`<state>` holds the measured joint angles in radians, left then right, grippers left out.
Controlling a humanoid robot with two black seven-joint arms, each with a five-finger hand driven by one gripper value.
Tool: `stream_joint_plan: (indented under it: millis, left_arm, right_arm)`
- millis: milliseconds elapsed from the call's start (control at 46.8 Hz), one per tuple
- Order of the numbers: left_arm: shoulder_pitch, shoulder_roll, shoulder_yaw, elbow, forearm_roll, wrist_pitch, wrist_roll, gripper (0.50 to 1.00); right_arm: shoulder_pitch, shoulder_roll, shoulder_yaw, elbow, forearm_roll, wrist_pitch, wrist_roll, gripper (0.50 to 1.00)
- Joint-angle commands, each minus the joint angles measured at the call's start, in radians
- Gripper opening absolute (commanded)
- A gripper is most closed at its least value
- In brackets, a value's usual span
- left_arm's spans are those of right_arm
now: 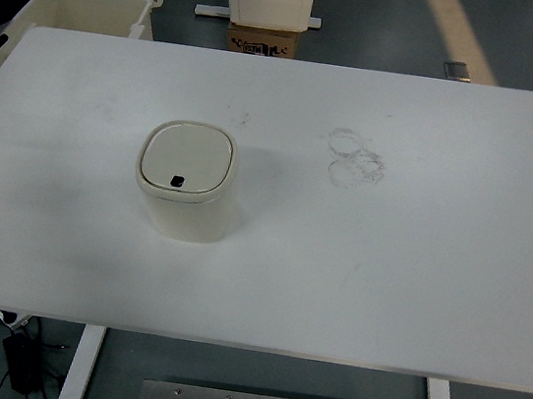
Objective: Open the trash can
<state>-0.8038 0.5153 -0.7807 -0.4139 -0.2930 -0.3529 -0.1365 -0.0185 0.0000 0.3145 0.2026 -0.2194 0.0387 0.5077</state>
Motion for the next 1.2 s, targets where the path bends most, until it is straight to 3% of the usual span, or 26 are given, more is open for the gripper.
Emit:
stream_joint_plan:
  millis: [0,1176]
  left_arm:
    - [0.0,0.0,0.0,0.0,0.0,0.0,0.0,1.0]
    - [-0.002,-0.004,-0.002,0.0,-0.002,0.006,0.0,1.0]
  right_arm:
    - [0.0,0.0,0.0,0.001,0.0,0.0,0.0,0.991]
    - [0.0,0.0,-0.002,0.0,-0.002,0.0,-0.001,0.991]
